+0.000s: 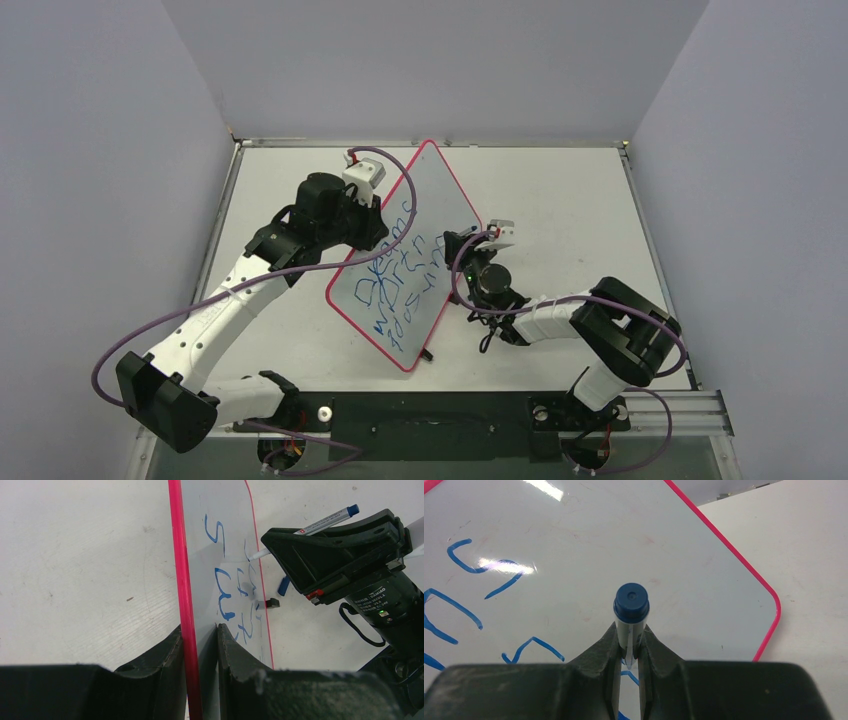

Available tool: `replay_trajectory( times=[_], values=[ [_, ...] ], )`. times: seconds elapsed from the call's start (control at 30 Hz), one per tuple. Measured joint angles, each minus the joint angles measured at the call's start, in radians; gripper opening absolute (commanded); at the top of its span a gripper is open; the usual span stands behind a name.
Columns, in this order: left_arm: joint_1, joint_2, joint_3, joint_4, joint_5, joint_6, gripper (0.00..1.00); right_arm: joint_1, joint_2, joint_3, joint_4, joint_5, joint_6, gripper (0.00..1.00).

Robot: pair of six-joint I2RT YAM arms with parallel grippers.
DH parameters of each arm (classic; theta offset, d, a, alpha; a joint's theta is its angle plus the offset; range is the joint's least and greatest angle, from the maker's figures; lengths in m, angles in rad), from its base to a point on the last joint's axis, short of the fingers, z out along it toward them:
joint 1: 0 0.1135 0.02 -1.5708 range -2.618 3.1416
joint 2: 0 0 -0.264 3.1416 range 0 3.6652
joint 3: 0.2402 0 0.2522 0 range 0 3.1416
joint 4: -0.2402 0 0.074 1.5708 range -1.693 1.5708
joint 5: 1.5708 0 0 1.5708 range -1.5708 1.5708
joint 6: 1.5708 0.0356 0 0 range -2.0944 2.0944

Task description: Write a sentence on the whiteboard

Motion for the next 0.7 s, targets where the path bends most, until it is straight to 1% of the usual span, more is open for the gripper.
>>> replay_trajectory(
  times=[0.4, 0.7],
  values=[
    [0.000, 0.000, 0.000, 0.002, 0.001, 0.000, 0.00, -0.042, 0.007, 0.005, -0.028, 0.000, 0.008, 0.00],
    [0.000, 0.000, 0.000, 0.002, 0.001, 0.000, 0.00, -0.062, 0.011, 0.062, -0.047, -0.005, 0.003, 0.00]
  ],
)
